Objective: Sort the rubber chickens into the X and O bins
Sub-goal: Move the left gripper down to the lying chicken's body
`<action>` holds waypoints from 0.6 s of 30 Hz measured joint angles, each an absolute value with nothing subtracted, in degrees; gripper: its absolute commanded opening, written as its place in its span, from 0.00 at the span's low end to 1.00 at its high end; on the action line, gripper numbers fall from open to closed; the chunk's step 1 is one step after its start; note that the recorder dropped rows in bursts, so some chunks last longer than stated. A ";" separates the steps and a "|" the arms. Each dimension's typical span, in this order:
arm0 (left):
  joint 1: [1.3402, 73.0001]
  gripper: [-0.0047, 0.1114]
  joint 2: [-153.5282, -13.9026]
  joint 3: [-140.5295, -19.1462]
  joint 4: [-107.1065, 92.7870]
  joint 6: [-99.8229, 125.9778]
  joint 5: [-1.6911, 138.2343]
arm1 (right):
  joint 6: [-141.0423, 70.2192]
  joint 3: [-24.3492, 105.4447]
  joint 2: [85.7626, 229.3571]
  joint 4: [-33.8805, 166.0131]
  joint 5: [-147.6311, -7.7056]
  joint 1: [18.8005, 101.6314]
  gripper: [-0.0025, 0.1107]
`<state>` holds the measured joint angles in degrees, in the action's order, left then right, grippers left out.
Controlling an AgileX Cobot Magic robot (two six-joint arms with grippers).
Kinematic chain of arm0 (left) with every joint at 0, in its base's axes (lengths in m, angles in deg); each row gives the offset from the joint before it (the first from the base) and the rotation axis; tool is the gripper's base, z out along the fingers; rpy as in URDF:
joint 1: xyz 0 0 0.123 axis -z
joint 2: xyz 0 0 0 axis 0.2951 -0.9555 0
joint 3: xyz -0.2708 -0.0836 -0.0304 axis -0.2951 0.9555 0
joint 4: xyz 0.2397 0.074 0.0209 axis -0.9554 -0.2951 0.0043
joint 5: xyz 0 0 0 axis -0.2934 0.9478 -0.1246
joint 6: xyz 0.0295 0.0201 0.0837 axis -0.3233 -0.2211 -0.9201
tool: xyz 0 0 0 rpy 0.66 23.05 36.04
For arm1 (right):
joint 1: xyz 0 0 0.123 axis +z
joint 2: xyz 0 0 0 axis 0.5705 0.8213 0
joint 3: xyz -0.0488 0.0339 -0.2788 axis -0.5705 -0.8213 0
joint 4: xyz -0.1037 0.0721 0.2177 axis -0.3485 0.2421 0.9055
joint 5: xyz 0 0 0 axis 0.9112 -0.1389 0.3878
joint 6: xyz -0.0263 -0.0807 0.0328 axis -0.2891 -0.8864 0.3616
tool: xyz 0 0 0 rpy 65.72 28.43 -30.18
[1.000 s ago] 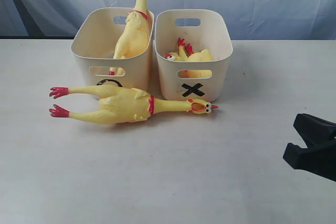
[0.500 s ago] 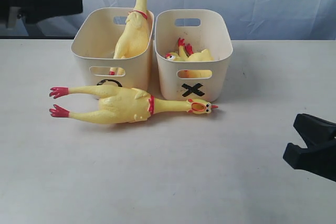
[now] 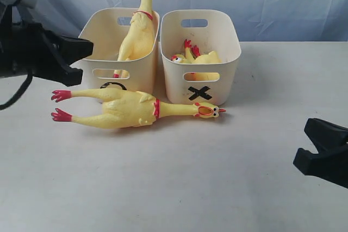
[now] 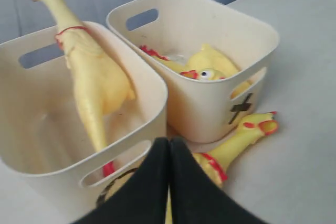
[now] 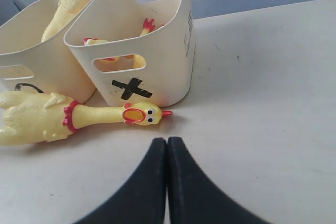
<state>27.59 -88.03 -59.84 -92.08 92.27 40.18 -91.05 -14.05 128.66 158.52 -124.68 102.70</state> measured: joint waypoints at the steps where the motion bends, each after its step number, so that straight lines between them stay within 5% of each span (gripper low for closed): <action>1: 28.19 0.04 -88.03 -58.70 -87.46 86.99 42.45 | -91.05 -14.05 128.66 158.52 -124.68 102.70 0.01; 12: 35.33 0.04 -88.49 -51.97 -53.27 38.14 52.31 | -91.05 -14.05 128.66 158.63 -124.70 102.70 0.01; 18: 36.15 0.17 -92.81 -50.48 -47.82 19.73 58.19 | -91.05 -14.05 128.66 158.63 -124.70 102.70 0.01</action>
<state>36.15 -92.81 -50.48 -47.82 19.73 58.19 -91.05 -14.05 128.66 158.63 -124.70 102.70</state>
